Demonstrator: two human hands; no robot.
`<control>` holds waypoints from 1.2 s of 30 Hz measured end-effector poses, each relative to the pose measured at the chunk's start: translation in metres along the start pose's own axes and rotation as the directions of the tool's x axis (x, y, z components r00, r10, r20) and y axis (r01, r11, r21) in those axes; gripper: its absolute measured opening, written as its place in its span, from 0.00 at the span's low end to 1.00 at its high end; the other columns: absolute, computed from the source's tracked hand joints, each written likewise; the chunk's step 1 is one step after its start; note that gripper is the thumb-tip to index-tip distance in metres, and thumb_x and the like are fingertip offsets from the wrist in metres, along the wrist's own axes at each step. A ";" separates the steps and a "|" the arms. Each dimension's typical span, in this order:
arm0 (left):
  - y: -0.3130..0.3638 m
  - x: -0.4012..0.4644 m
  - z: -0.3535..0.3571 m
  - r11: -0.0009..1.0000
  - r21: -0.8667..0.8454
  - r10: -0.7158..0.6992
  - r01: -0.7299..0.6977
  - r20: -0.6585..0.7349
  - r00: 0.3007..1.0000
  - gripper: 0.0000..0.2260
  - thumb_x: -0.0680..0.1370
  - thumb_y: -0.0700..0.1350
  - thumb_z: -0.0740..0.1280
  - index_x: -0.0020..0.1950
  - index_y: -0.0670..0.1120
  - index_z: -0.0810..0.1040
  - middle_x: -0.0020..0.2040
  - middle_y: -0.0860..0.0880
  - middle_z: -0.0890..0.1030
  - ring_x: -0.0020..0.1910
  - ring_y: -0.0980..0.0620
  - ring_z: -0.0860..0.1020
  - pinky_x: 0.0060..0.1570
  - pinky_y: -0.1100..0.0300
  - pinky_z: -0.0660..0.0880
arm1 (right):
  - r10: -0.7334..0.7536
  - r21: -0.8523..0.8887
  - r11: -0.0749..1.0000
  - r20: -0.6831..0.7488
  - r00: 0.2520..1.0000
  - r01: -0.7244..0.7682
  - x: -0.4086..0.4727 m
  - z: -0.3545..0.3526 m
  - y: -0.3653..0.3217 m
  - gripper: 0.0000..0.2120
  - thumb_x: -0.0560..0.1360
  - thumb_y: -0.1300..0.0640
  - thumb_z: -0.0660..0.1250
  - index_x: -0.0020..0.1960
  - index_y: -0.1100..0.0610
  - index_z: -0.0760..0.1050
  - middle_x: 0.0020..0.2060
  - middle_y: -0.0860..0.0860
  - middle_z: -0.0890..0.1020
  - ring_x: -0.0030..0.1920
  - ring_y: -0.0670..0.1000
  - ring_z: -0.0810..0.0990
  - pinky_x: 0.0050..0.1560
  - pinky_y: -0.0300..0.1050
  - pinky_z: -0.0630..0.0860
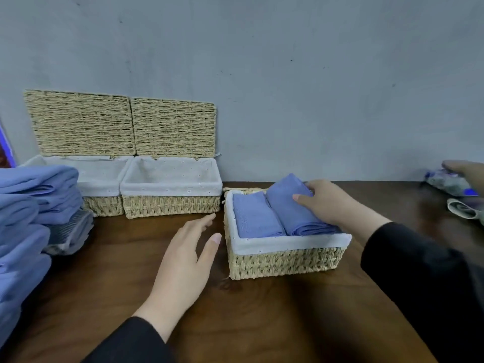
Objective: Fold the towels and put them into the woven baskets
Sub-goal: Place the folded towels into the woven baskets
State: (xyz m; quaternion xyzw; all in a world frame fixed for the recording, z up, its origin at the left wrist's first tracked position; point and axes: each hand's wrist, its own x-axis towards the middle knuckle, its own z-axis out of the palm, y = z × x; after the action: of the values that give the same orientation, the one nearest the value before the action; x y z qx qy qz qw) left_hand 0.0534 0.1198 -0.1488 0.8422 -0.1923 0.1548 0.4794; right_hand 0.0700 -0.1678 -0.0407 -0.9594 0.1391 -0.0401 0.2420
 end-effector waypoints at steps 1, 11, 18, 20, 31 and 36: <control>-0.002 0.001 0.000 1.000 -0.005 0.001 -0.001 -0.007 1.000 0.24 0.78 0.64 0.55 0.73 0.60 0.70 0.62 0.70 0.71 0.66 0.66 0.70 0.66 0.62 0.68 | -0.029 -0.104 0.994 -0.021 0.999 0.026 0.004 0.005 0.004 0.14 0.81 0.47 0.66 0.58 0.57 0.79 0.51 0.58 0.83 0.51 0.59 0.81 0.43 0.46 0.71; 0.000 0.017 0.015 0.993 -0.021 0.117 -0.115 0.187 0.975 0.23 0.81 0.62 0.51 0.77 0.65 0.59 0.78 0.70 0.56 0.77 0.70 0.51 0.75 0.64 0.51 | -0.226 -0.388 0.840 0.385 0.895 0.378 -0.007 -0.015 0.008 0.35 0.79 0.34 0.61 0.81 0.38 0.53 0.73 0.26 0.50 0.79 0.45 0.58 0.74 0.41 0.56; -0.006 0.024 0.021 0.996 -0.026 0.094 -0.090 0.289 0.953 0.23 0.82 0.63 0.49 0.78 0.64 0.61 0.79 0.69 0.51 0.78 0.69 0.48 0.79 0.55 0.51 | -0.017 -0.470 0.839 0.480 0.877 0.273 0.006 -0.002 0.008 0.37 0.76 0.26 0.55 0.80 0.32 0.45 0.82 0.48 0.53 0.79 0.57 0.60 0.76 0.52 0.59; -0.006 0.025 0.020 0.996 -0.025 0.092 -0.089 0.293 0.952 0.24 0.82 0.64 0.49 0.78 0.64 0.62 0.80 0.69 0.51 0.78 0.69 0.48 0.79 0.54 0.51 | -0.020 -0.463 0.842 0.485 0.874 0.277 0.008 -0.001 0.008 0.37 0.75 0.26 0.54 0.80 0.32 0.45 0.82 0.49 0.52 0.79 0.57 0.60 0.77 0.53 0.59; 0.003 0.012 0.010 0.998 -0.066 0.028 -0.005 0.349 0.937 0.25 0.80 0.66 0.54 0.78 0.67 0.59 0.79 0.71 0.50 0.73 0.77 0.48 0.69 0.73 0.50 | -0.345 -0.043 0.938 -0.045 0.937 0.343 -0.016 0.018 0.027 0.24 0.75 0.31 0.58 0.65 0.39 0.76 0.66 0.38 0.76 0.70 0.46 0.71 0.70 0.44 0.67; 0.006 0.009 0.011 0.999 -0.045 0.035 -0.021 0.318 0.947 0.24 0.80 0.66 0.55 0.77 0.66 0.62 0.79 0.70 0.53 0.74 0.75 0.53 0.70 0.70 0.56 | -0.174 -0.148 0.970 0.142 0.975 0.194 -0.017 0.015 0.027 0.36 0.79 0.32 0.55 0.82 0.43 0.51 0.81 0.41 0.56 0.81 0.50 0.56 0.78 0.51 0.56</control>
State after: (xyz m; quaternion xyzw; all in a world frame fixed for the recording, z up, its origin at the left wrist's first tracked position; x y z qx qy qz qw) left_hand 0.0595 0.1061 -0.1460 0.8432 -0.2822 0.0196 0.4571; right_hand 0.0494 -0.1790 -0.0670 -0.9851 0.0364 0.0106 0.1675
